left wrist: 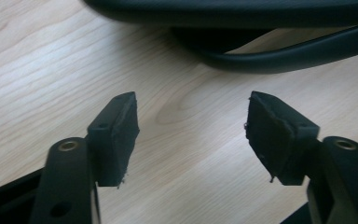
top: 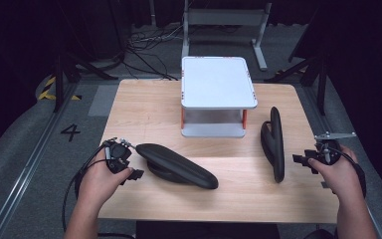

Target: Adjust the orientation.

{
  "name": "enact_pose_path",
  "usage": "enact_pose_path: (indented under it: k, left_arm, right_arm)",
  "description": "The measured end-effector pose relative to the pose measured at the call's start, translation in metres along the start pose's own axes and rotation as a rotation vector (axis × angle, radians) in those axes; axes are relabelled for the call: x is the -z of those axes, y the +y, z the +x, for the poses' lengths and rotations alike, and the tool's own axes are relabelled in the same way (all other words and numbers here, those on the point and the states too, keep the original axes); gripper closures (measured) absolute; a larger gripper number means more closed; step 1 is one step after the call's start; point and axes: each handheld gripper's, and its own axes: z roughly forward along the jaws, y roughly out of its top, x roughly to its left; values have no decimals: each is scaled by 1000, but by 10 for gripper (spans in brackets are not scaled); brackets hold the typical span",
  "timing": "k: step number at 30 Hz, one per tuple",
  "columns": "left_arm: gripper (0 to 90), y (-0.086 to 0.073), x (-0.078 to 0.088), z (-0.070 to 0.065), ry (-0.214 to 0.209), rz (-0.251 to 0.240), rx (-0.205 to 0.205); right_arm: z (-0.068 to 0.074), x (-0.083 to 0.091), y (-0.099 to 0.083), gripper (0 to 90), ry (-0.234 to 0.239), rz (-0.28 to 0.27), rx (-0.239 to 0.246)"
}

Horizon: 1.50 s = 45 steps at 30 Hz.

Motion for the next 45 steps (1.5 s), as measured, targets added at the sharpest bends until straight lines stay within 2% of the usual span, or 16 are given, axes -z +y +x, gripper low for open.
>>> enact_pose_path:
  k: [1,3,5,7,8,9,10,13,14,15,16,19,26,36,40,45]
  left_arm:
    - [441,0,0,-2,-5,3,-8]
    - [476,2,1,-7,-25,18,-30]
    - [617,4,-1,-14,-33,58,-65]
    - [745,8,-4,-20,-24,68,-100]
    - [780,9,-6,-22,-19,62,-117]
    - [811,11,-9,-25,-33,68,-128]
    - [848,11,-9,-25,-33,68,-128]
    - [881,15,-15,-33,-51,70,-163]
    - [885,16,-17,-35,-55,79,-174]
    - [885,17,-23,-38,-75,121,-174]
    - [890,17,-23,-38,-75,121,-174]
    - [894,17,-32,-41,-91,181,-188]
    - [897,19,-50,-37,-97,197,-152]
    - [880,23,-58,-32,-94,164,-121]
    - [869,28,-52,-34,-85,118,-115]
    - [866,33,-46,-36,-75,69,-129]
  right_arm:
    - [1,0,1,430,7,-3,2]
    - [2,1,1,429,20,-6,0]
    - [2,1,0,431,28,-9,-5]
    - [1,1,-1,441,22,-2,-5]
    - [1,2,-1,443,22,2,-6]
    - [1,2,-2,442,21,-1,-2]
    - [1,2,-2,442,21,-1,-2]
    - [1,3,-2,442,25,-6,-6]
    - [1,3,-2,442,26,-7,-6]
    - [1,3,-2,442,26,-8,-7]
    - [1,3,-2,442,26,-8,-7]
    - [1,4,-2,442,26,-5,-9]
    - [1,4,-3,440,27,-6,-12]
    - [-4,9,-6,433,16,-24,-35]
    - [-6,12,-8,428,11,-29,-47]
    - [-8,13,-12,427,5,-21,-56]
